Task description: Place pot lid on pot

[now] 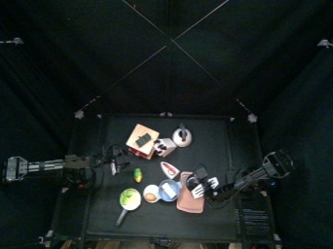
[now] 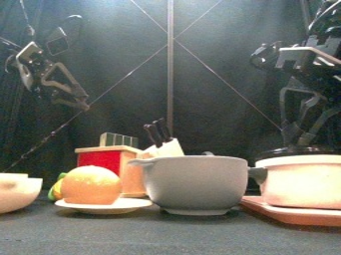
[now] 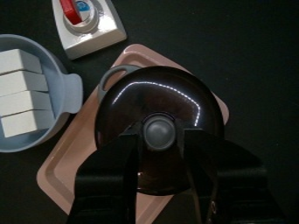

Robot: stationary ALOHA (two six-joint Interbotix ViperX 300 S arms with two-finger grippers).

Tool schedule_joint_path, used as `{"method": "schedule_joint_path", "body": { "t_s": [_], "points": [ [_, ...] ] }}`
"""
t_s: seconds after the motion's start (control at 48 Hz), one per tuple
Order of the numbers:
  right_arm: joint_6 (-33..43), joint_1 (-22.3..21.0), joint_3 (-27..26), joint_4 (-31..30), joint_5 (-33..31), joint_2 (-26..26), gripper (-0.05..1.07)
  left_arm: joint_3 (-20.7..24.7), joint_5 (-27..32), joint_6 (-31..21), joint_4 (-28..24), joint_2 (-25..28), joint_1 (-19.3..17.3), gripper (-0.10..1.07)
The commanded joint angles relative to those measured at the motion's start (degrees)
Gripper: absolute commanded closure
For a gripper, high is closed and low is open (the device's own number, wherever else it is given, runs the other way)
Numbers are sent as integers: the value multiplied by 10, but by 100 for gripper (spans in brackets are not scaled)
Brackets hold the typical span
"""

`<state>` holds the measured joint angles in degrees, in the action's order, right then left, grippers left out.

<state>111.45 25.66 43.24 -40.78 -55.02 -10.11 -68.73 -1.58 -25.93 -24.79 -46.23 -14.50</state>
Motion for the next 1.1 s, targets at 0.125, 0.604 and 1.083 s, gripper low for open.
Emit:
{"method": "schedule_joint_path", "body": {
  "t_s": [0.125,0.604,1.083],
  "points": [
    [-1,-1,-11,-2,6,-4,49,7,-2,0,0,0,-1,11],
    [-5,-1,-12,-2,3,-10,49,7,-3,0,0,1,-1,11],
    [-5,-1,-5,1,3,-13,49,6,-3,0,0,1,-1,11]
  ]
}}
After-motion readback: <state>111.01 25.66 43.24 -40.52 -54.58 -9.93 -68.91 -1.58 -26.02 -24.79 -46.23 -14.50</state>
